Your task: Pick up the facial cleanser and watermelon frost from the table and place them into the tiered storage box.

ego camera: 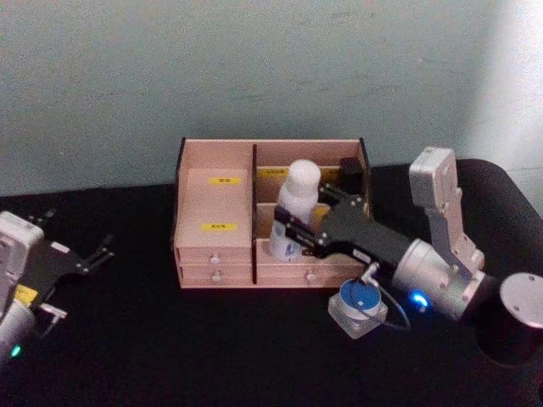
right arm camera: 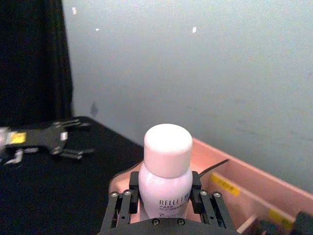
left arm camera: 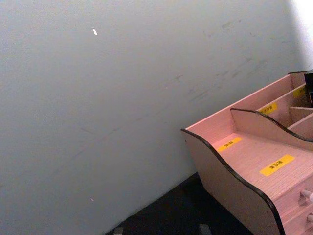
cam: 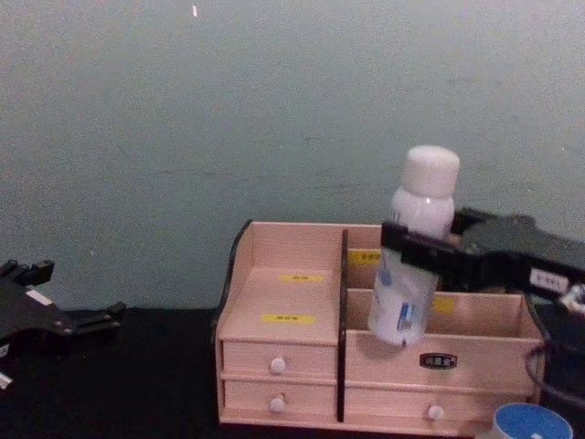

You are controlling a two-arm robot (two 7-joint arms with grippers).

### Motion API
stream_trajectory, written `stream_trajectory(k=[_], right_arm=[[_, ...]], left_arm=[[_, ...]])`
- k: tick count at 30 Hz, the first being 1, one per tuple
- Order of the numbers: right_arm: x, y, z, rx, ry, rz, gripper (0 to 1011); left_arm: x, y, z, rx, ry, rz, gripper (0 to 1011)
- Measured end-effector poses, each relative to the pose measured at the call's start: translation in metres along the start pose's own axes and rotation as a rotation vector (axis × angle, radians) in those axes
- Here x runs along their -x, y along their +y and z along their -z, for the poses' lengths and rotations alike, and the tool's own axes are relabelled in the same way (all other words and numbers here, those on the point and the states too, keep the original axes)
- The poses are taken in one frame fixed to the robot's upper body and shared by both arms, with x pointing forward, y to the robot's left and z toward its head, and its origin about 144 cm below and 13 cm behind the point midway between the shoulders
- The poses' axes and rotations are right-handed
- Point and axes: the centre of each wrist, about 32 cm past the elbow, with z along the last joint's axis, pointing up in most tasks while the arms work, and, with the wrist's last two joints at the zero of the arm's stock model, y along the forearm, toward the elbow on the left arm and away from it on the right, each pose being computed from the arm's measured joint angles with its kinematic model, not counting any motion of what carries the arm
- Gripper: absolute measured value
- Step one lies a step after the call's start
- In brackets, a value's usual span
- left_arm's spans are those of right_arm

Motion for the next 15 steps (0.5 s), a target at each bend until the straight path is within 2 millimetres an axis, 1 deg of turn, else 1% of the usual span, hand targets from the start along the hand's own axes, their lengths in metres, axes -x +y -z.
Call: stream_trajectory(k=[7, 8, 11, 15], right_arm=[[-0.009, 0.017, -0.005, -0.013, -0.020, 0.066, 593], [-0.009, 0.017, -0.005, -0.013, -0.020, 0.066, 593], [-0.016, 0.029, -0.007, -0.020, -0.026, 0.105, 593], [-0.020, 0.036, -0.008, -0.023, -0.034, 0.127, 593]], left_arm=[[0.000, 0.000, 0.000, 0.000, 0.000, 0.000, 1001], [0.000, 0.000, 0.000, 0.000, 0.000, 0.000, 1001], [0.000, 0.000, 0.000, 0.000, 0.000, 0.000, 1001], [0.000, 0.000, 0.000, 0.000, 0.000, 0.000, 1001]])
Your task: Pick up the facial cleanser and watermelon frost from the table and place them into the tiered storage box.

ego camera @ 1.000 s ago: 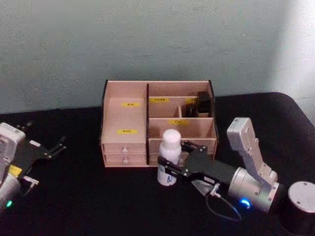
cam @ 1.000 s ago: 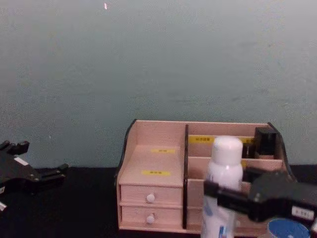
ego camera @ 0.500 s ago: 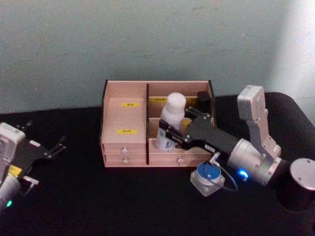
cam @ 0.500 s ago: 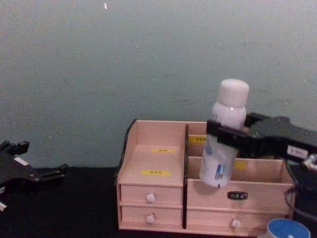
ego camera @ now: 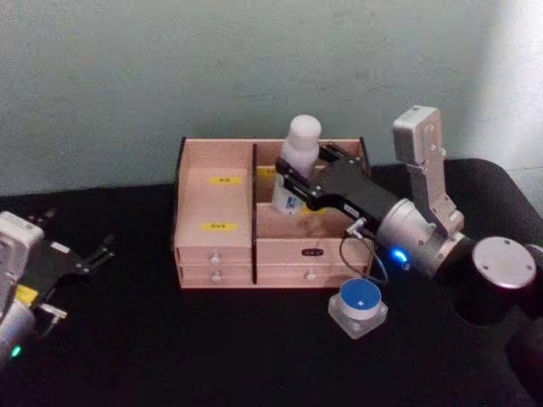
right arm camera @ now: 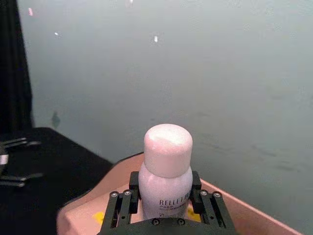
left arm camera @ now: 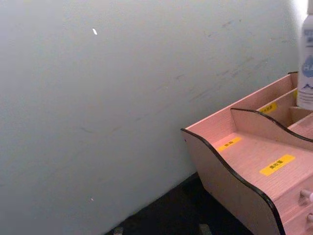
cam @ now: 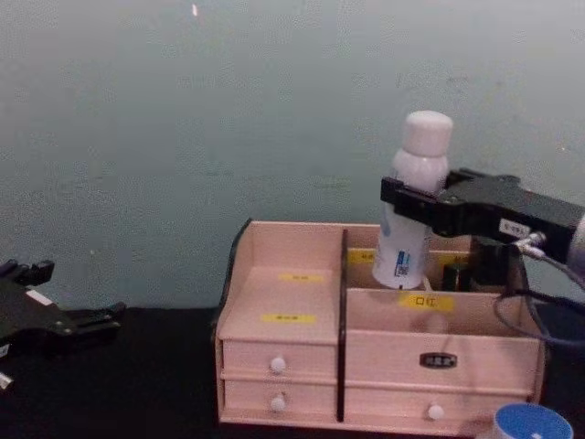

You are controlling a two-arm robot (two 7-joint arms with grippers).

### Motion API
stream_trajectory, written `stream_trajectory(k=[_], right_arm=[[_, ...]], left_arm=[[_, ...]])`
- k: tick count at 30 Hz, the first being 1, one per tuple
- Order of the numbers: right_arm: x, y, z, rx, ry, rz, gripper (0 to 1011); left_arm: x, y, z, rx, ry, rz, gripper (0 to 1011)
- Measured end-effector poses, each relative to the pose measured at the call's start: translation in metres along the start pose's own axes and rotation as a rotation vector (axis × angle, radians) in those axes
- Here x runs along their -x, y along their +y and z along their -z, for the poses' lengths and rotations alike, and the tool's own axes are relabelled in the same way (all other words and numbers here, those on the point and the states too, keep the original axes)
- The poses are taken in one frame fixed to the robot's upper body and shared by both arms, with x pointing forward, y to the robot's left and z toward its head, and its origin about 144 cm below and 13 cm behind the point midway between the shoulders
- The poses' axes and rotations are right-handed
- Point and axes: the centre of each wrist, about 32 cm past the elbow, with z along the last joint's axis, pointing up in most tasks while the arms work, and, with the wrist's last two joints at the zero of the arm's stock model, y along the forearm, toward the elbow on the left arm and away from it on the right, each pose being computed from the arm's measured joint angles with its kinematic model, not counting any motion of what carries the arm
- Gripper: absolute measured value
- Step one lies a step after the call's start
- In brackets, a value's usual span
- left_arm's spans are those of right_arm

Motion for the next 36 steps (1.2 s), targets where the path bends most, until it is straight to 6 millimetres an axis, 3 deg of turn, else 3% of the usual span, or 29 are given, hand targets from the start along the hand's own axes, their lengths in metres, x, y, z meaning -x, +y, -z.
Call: stream_trajectory(k=[16, 36], right_arm=[[-0.013, 0.025, 0.008, 0.021, -0.013, 0.055, 593], [-0.019, 0.033, 0.017, 0.057, -0.004, 0.071, 593]], left_arm=[[0.000, 0.000, 0.000, 0.000, 0.000, 0.000, 1001], [0.000, 0.000, 0.000, 0.000, 0.000, 0.000, 1001]])
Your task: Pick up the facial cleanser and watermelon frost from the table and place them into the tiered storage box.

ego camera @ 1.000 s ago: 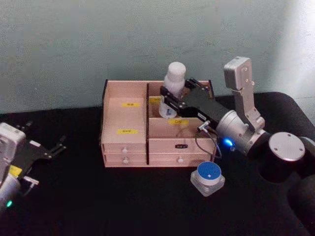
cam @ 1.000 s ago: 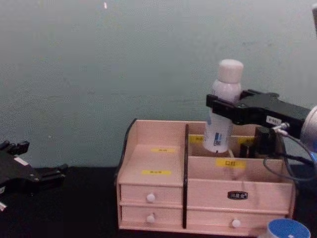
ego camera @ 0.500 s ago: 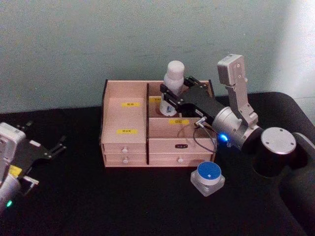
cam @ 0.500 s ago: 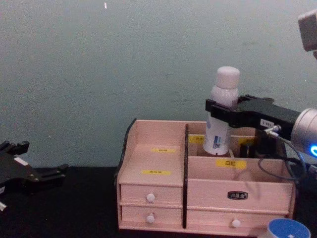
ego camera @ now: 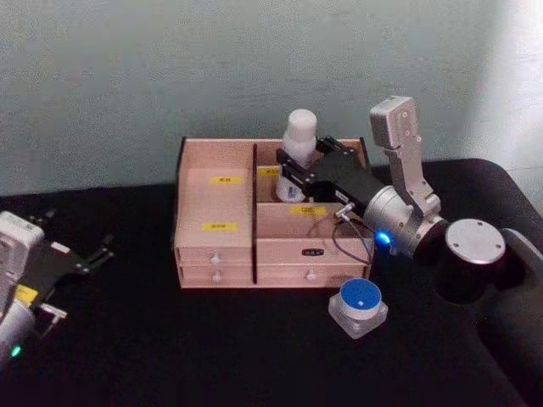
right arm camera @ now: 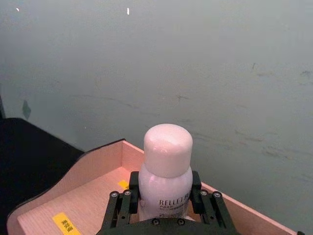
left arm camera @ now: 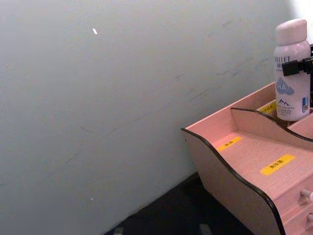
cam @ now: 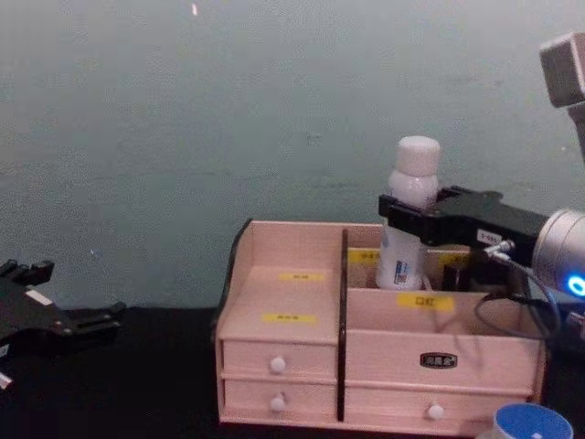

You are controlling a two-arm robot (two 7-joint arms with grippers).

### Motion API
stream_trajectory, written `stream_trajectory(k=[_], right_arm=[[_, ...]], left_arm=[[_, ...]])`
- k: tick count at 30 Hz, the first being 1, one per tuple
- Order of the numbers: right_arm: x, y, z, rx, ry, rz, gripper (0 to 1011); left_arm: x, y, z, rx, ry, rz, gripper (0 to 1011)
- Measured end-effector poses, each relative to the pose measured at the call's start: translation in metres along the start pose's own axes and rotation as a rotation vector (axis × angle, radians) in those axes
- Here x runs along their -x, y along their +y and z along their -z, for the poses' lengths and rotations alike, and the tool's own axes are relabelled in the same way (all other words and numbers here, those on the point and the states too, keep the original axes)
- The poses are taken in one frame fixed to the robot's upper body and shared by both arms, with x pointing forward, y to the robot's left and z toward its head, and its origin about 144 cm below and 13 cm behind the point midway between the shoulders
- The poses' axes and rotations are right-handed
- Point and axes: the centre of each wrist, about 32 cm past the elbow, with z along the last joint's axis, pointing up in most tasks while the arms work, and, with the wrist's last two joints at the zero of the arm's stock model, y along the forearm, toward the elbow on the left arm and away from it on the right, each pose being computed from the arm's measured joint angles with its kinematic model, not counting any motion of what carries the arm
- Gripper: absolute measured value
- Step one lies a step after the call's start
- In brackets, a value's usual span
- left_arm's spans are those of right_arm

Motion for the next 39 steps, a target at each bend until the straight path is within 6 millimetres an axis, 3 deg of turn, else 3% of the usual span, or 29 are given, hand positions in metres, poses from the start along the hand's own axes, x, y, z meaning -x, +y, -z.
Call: stream_trajectory(k=[39], right_arm=[[-0.002, 0.012, 0.011, 0.121, 0.013, 0.012, 593]], left_arm=[[0.000, 0.000, 0.000, 0.000, 0.000, 0.000, 1001]])
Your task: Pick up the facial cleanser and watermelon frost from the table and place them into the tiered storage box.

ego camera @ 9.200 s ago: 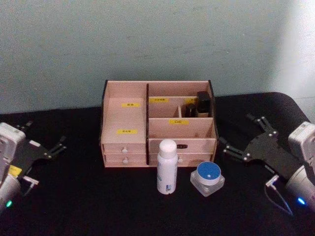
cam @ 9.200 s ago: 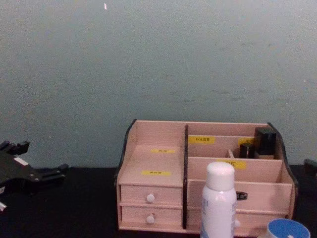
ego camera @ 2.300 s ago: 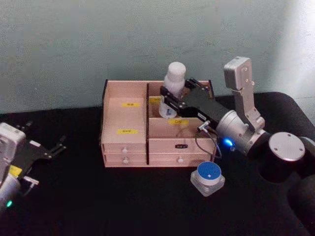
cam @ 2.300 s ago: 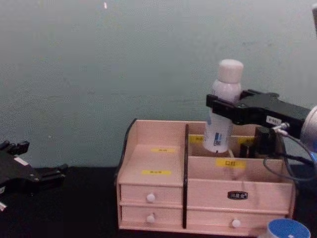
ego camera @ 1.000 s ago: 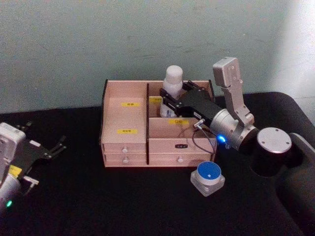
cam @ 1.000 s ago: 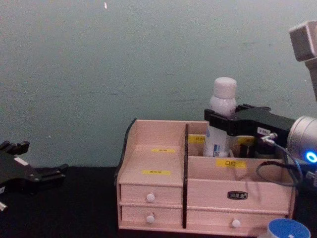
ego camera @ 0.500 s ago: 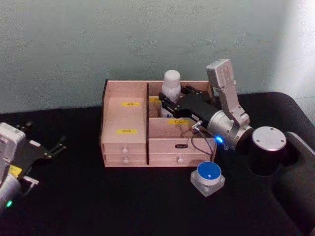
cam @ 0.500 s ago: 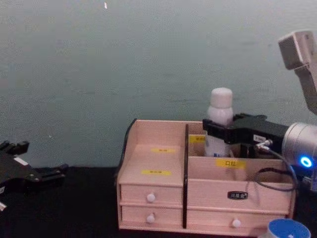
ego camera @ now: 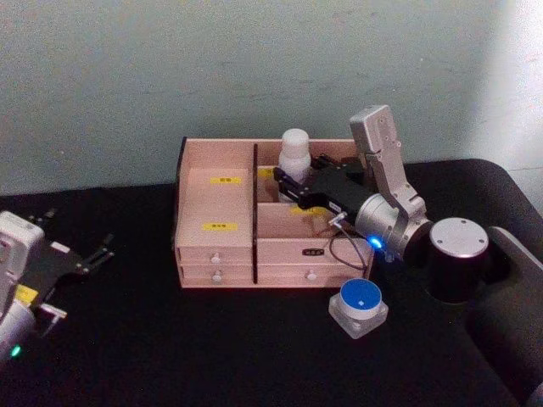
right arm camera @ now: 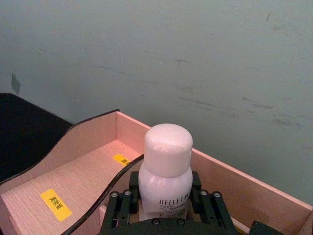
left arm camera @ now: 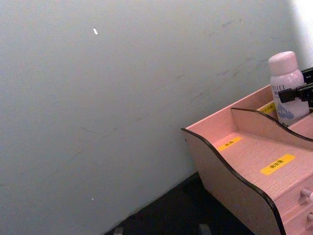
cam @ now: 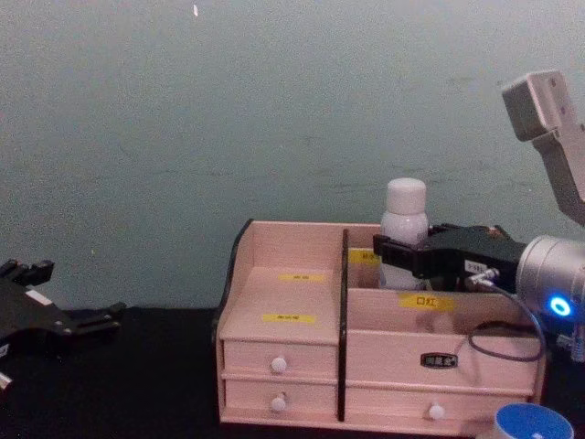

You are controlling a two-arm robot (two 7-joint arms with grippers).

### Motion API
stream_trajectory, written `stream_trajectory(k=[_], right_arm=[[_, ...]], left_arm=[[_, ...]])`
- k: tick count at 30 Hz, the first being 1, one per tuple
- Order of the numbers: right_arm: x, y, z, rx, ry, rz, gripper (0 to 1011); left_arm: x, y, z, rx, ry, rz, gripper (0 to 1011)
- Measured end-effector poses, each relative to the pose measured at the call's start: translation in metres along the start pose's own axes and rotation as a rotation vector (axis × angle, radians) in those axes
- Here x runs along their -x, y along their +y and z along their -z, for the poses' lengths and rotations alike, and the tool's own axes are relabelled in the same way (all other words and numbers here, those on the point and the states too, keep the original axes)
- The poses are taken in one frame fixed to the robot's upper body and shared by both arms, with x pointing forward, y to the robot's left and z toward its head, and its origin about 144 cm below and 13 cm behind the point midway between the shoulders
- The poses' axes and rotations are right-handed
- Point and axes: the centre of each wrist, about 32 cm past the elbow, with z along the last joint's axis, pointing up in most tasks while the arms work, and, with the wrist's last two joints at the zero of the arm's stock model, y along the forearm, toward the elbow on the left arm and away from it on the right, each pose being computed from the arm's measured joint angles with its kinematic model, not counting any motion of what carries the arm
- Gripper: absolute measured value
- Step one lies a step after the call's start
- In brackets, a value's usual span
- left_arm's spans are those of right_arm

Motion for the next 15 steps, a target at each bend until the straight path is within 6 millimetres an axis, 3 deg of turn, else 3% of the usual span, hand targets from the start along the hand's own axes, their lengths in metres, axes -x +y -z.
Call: stream_trajectory(k=[15], right_arm=[[-0.0004, 0.0000, 0.0004, 0.005, 0.003, -0.001, 593]], left_arm=[[0.0000, 0.0000, 0.0000, 0.000, 0.000, 0.000, 1001]])
